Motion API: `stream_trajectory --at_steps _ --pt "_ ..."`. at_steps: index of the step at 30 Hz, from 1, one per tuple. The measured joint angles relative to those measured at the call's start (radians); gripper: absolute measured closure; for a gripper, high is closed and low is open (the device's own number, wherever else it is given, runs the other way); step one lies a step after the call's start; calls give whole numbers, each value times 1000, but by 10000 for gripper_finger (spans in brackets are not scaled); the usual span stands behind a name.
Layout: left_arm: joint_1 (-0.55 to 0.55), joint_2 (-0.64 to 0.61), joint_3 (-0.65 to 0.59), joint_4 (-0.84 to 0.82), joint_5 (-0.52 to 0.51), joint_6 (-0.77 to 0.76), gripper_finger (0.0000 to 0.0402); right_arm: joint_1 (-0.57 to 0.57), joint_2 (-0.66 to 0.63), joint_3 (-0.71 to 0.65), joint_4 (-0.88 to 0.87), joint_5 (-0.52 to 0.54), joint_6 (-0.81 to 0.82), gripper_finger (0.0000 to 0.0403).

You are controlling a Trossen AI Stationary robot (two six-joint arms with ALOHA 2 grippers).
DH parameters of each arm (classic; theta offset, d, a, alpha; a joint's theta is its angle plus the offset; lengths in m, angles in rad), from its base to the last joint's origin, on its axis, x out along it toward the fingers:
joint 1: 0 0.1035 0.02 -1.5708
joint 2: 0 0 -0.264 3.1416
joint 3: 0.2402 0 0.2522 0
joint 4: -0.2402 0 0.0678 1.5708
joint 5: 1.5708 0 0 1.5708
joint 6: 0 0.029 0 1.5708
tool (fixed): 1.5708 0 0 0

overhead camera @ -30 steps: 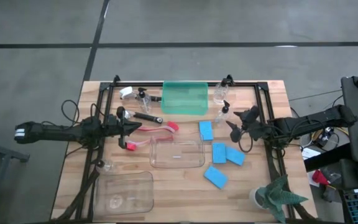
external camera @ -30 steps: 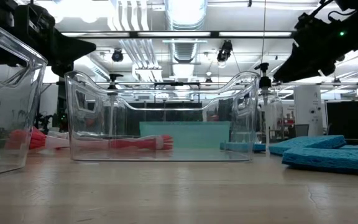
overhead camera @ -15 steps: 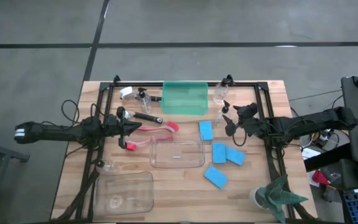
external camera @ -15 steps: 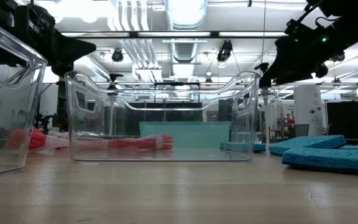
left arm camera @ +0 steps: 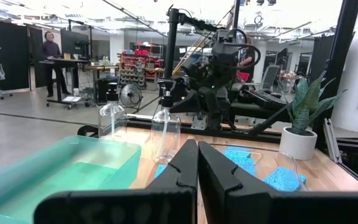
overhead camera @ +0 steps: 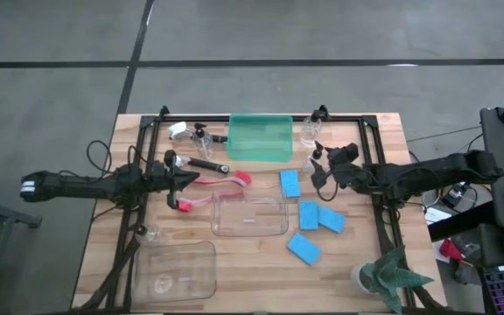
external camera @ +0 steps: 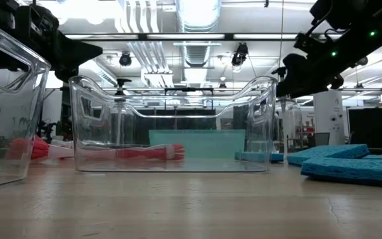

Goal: Pick & Place Kitchen Sink Supplies
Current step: Put the transparent soap dispenser into the green bin

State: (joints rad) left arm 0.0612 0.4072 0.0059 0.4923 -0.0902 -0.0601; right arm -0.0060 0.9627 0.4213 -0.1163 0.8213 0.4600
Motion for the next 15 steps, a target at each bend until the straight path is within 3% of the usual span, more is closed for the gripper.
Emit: stream_trajectory --at_steps 15 --pt "0 0 0 0 0 0 394 -44 78 0 103 -10 -8 146"
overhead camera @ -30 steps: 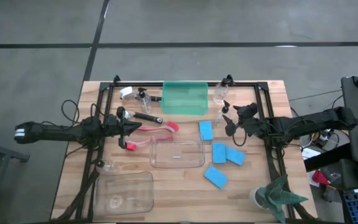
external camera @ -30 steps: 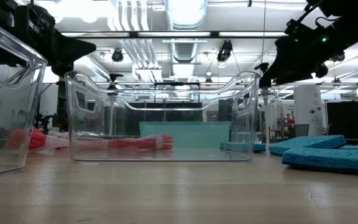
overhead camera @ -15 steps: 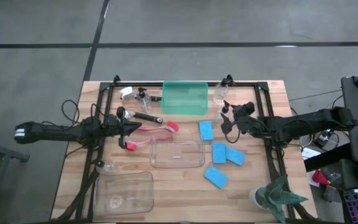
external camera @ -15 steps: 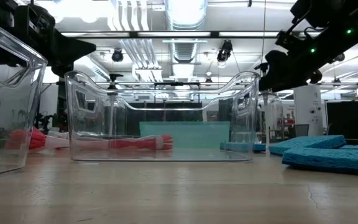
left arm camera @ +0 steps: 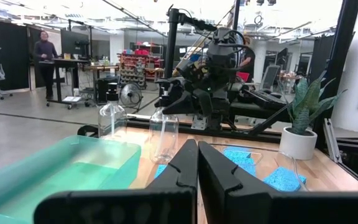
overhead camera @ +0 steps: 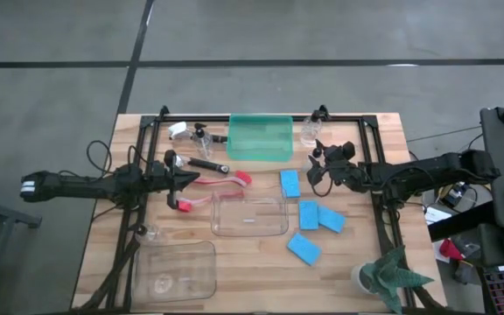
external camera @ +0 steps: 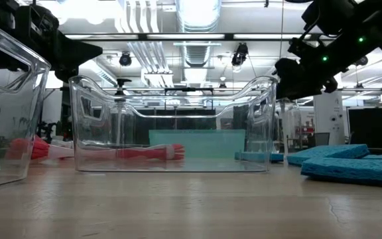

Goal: Pick & Place Kitchen Sink Supplies
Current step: Put the transparent soap dispenser into the green bin

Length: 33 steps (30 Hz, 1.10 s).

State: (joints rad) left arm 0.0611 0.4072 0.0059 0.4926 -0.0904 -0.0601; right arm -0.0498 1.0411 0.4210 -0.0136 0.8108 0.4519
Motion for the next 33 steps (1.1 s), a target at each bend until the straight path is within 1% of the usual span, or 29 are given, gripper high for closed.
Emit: stream_trajectory --at_steps 20,23,29,33 --pt "0 0 0 0 0 0 394 -1 6 0 17 0 -8 265" --pt "0 0 0 0 0 0 394 -1 6 0 17 1 -14 269" --pt "0 0 0 0 0 0 394 -1 5 0 20 3 -18 258" --pt "0 0 0 0 0 0 394 -2 -3 9 20 0 -22 265"
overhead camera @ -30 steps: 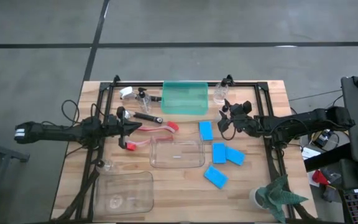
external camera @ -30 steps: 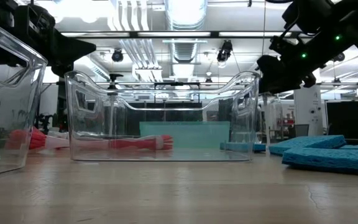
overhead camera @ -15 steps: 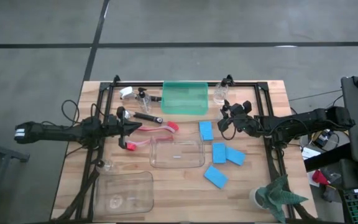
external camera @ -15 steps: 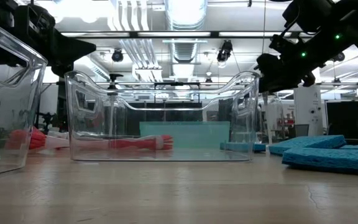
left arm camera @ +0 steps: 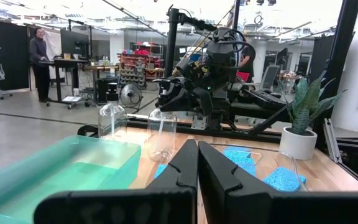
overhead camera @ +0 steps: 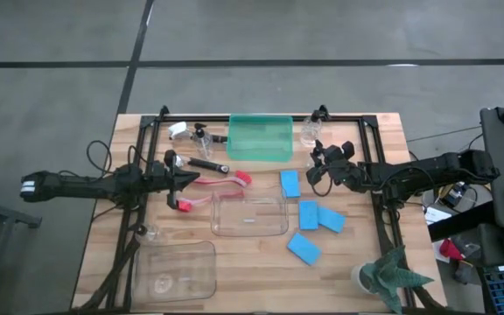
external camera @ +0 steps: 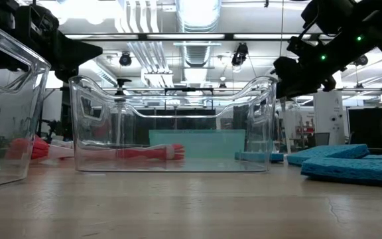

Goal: Pick & Place Kitchen Sink Supplies
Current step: Put the transparent soap dispenser into the green bin

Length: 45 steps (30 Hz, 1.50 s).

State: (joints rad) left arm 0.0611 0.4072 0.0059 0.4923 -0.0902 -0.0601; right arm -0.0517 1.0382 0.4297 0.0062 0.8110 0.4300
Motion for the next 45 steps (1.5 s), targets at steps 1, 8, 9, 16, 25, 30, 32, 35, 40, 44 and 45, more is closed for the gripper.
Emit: stream_trajectory --at_steps 1,8,9,16,25,30,32,35,40,44,45 --pt "0 0 0 0 0 0 394 0 -3 7 2 0 0 267" --pt "0 0 0 0 0 0 394 -4 -4 89 1 -1 -70 264" --pt "0 0 0 0 0 0 394 -4 -4 107 -7 -1 -80 263" --pt "0 0 0 0 0 0 394 -4 -2 233 -63 -2 -102 262" --pt "0 0 0 0 0 0 394 -3 27 345 -55 -42 -169 263" --pt "0 0 0 0 0 0 394 -7 72 389 -51 -63 -203 263" --pt "0 0 0 0 0 0 394 -8 105 414 -45 -64 -225 263" --pt "0 0 0 0 0 0 394 -10 165 455 -29 -84 -254 264" --pt "0 0 0 0 0 0 394 -44 295 535 28 -172 -285 264" --pt "0 0 0 0 0 0 394 -92 404 617 103 -258 -323 264" --pt "0 0 0 0 0 0 394 -104 431 643 108 -275 -331 264"
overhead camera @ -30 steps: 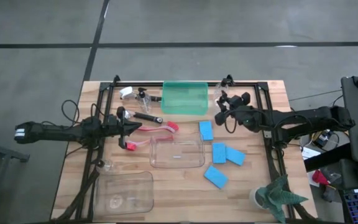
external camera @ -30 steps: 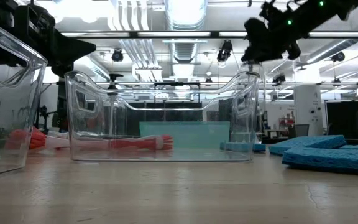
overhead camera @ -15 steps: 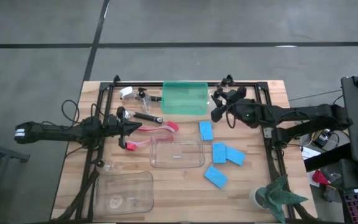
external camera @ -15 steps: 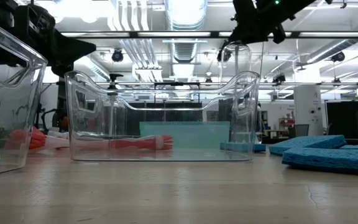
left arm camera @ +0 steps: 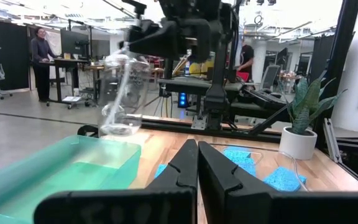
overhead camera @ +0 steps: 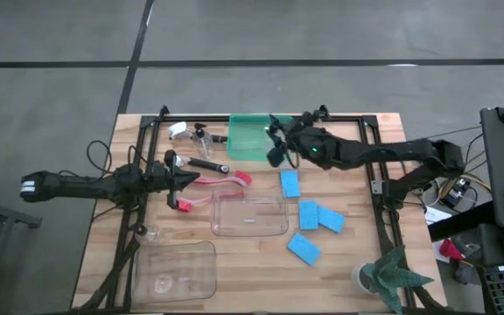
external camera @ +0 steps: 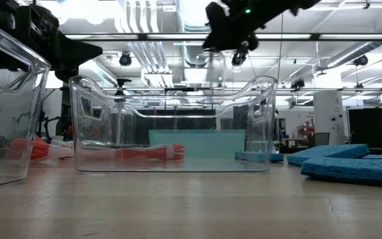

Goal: Pick & Place Kitchen Sink Supplies
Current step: Put the transparent soap dispenser into the green bin

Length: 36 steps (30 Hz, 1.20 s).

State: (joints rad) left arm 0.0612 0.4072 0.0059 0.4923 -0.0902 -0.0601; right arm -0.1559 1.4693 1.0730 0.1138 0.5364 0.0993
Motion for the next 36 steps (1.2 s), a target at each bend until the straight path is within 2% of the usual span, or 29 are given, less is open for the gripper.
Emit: stream_trajectory --at_steps 8,13,20,24,36 --pt "0 0 0 0 0 0 394 -103 222 215 1 -176 -15 264" --pt "0 0 0 0 0 0 394 -147 327 310 1 -225 -27 264" --pt "0 0 0 0 0 0 394 -223 414 354 10 -291 1 264" --pt "0 0 0 0 0 0 394 -273 439 357 64 -364 39 264" --pt "0 0 0 -8 0 0 394 -333 533 357 91 -389 77 264"
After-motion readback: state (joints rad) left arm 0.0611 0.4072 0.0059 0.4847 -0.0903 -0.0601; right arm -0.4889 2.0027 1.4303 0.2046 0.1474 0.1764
